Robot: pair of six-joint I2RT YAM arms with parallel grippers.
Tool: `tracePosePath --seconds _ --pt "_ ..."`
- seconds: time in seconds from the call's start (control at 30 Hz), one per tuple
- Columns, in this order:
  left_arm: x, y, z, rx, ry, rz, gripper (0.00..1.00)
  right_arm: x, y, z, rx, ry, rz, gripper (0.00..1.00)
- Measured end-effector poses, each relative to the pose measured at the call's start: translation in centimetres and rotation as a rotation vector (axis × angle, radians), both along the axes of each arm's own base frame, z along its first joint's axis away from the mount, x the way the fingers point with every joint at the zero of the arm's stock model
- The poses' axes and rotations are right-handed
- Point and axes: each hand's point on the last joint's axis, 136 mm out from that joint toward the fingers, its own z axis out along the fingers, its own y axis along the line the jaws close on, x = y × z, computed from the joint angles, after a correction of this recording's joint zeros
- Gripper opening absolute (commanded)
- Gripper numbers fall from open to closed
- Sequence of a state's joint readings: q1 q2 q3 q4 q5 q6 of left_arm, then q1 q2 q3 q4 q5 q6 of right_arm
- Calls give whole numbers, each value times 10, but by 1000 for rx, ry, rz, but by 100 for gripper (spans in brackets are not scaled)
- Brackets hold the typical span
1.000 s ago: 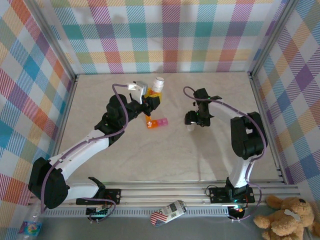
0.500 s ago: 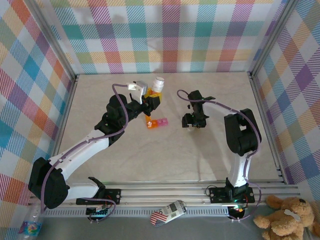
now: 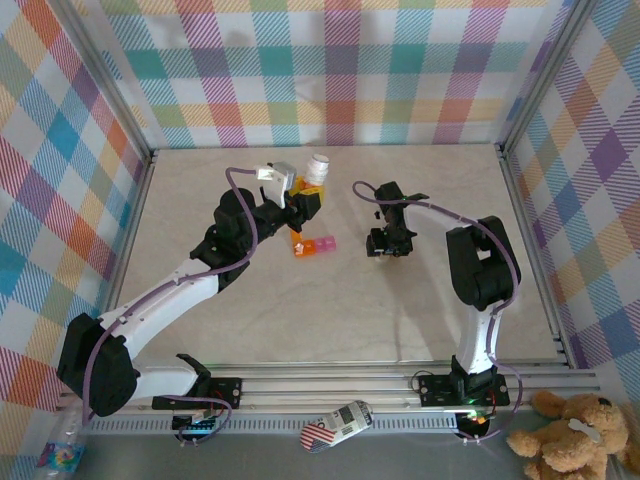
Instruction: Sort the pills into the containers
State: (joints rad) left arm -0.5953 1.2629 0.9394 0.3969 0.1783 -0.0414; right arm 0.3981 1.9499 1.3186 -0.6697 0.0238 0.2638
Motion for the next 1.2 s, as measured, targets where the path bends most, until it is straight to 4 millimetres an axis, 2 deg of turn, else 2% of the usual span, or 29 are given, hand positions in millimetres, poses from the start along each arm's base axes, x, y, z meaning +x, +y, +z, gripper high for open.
tracePosePath --seconds 0.2,0.4,0.5,0.6,0.77,0.93,1.1,1.2 --pt "1 0 0 0 0 4 0 1 -1 1 -14 -1 14 37" --pt "3 0 -3 4 6 7 0 2 3 6 1 1 20 36" --pt "4 -1 -6 8 11 7 0 11 11 21 39 -22 19 36" --pt "5 -2 -8 10 15 6 0 24 23 52 105 -74 16 37" --pt "5 -2 -9 13 18 3 0 49 42 129 261 -203 12 38" --pt "4 -4 -12 18 23 -4 0 66 44 194 413 -292 7 38" --pt "6 -11 -25 36 48 -32 0 72 38 227 506 -310 8 38" --pt "8 -19 -41 57 76 -67 0 70 37 242 541 -309 17 38"
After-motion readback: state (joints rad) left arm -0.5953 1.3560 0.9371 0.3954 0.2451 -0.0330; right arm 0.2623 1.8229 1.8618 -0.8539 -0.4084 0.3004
